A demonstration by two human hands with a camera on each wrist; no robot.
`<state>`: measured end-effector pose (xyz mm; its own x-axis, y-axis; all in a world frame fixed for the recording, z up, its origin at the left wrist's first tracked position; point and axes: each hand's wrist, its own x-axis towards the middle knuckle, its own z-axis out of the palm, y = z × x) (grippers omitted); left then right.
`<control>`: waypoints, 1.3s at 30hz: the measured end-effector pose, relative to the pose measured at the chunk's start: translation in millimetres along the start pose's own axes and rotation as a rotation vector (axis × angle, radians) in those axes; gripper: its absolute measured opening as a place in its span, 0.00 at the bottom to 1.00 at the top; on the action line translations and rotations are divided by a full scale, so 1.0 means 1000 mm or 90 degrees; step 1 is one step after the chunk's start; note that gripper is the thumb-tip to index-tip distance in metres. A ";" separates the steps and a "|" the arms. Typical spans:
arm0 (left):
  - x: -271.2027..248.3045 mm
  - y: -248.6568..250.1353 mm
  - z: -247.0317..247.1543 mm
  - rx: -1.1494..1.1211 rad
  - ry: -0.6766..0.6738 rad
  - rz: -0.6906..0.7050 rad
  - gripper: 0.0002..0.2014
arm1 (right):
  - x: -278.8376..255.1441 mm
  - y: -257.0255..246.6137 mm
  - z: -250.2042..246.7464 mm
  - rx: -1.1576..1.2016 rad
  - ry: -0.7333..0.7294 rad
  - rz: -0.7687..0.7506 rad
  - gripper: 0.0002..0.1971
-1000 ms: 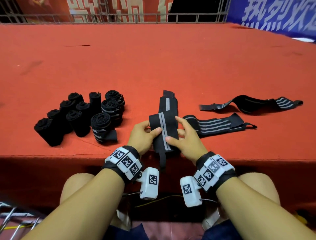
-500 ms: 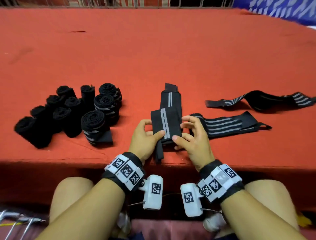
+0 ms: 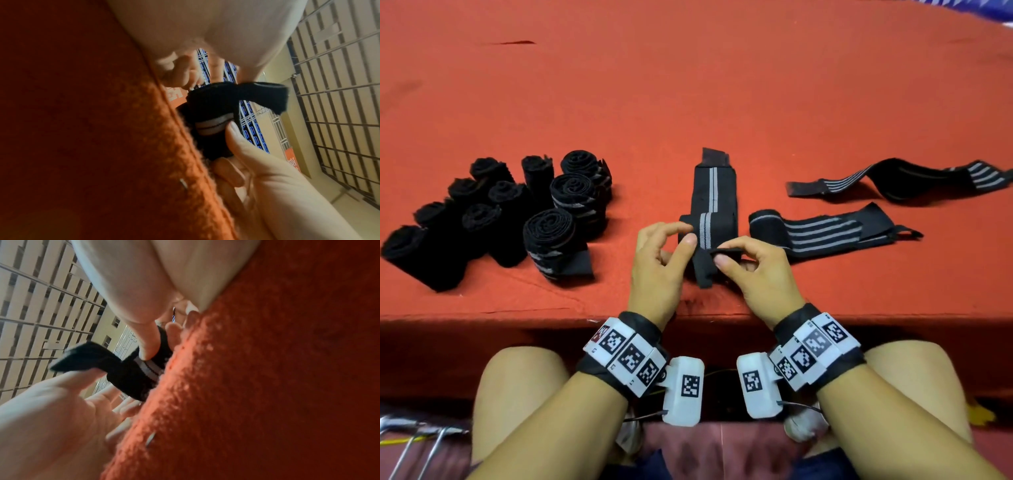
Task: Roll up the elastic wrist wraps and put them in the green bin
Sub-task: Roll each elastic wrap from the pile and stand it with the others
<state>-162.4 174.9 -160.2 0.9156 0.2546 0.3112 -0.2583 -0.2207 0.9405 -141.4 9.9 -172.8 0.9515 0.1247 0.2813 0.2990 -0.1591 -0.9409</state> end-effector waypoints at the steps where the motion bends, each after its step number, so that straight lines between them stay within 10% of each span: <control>1: -0.002 0.001 -0.001 -0.008 -0.029 0.013 0.10 | 0.000 0.000 0.000 0.019 0.012 0.006 0.05; 6: -0.001 -0.003 -0.003 -0.067 -0.140 -0.038 0.06 | 0.000 -0.002 0.001 0.097 0.031 0.050 0.09; 20: -0.001 -0.006 -0.003 -0.120 -0.043 -0.098 0.03 | -0.008 -0.011 -0.002 0.047 -0.065 0.051 0.21; 31: -0.011 -0.004 -0.013 -0.143 -0.118 -0.069 0.20 | -0.005 -0.009 0.003 -0.109 -0.053 -0.019 0.12; 39: -0.007 -0.006 -0.012 -0.027 -0.084 -0.005 0.12 | -0.002 -0.009 -0.002 -0.089 -0.090 -0.014 0.04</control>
<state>-170.8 185.3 -165.9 0.9493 0.1294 0.2865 -0.2619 -0.1782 0.9485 -146.1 8.9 -164.4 0.9277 0.2648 0.2632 0.3365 -0.2874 -0.8968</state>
